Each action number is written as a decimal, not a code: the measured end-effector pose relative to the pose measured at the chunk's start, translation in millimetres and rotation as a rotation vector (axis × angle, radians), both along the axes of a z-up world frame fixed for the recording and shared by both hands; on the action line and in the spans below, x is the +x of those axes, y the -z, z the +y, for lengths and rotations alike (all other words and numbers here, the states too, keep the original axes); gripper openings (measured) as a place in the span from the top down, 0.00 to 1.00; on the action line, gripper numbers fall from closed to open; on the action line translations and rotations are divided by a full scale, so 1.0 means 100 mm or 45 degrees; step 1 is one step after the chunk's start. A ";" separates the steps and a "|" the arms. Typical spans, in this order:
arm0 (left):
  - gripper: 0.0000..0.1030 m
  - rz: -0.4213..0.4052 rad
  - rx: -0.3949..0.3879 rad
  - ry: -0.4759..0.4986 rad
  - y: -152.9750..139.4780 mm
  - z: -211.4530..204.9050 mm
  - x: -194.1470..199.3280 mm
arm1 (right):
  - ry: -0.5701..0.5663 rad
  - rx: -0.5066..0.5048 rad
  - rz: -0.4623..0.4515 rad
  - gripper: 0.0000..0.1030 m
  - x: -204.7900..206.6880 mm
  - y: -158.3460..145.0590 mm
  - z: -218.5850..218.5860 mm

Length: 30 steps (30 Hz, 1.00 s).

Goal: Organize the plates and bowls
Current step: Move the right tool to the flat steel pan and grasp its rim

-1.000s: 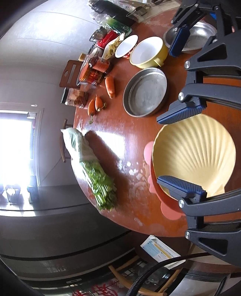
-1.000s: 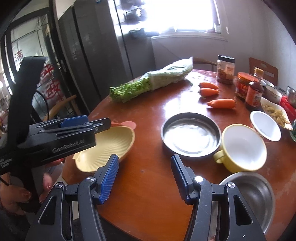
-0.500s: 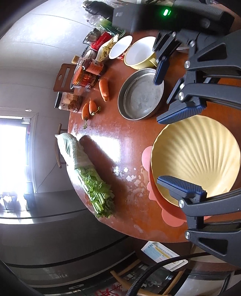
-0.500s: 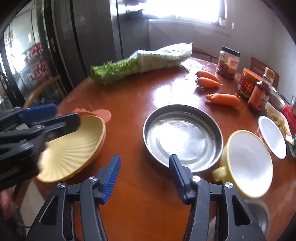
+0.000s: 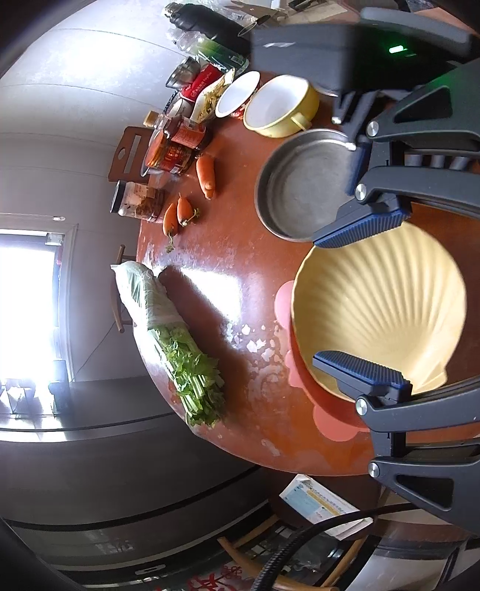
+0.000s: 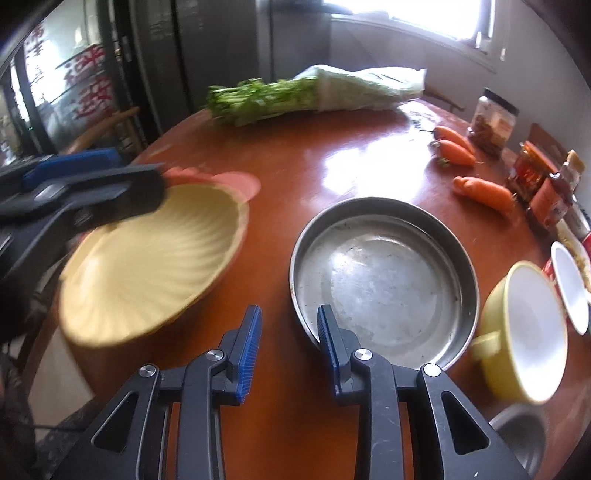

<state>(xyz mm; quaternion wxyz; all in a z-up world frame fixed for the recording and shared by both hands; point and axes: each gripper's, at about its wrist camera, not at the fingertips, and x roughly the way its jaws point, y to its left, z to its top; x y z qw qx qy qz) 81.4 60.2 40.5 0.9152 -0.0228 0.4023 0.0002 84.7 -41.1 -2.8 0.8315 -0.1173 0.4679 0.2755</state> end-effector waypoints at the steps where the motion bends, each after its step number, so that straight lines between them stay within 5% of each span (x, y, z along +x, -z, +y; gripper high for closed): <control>1: 0.44 -0.001 0.000 0.000 0.00 0.00 -0.03 | -0.016 0.015 0.012 0.69 -0.08 0.00 0.00; 19: 0.44 -0.051 -0.027 -0.086 -0.08 0.05 -0.75 | -0.125 0.111 -0.027 0.67 -0.96 -0.24 -0.17; 30: 0.44 0.075 -0.082 -0.035 0.22 -0.25 -0.80 | 0.062 0.054 -0.098 0.60 -0.36 -0.43 -0.66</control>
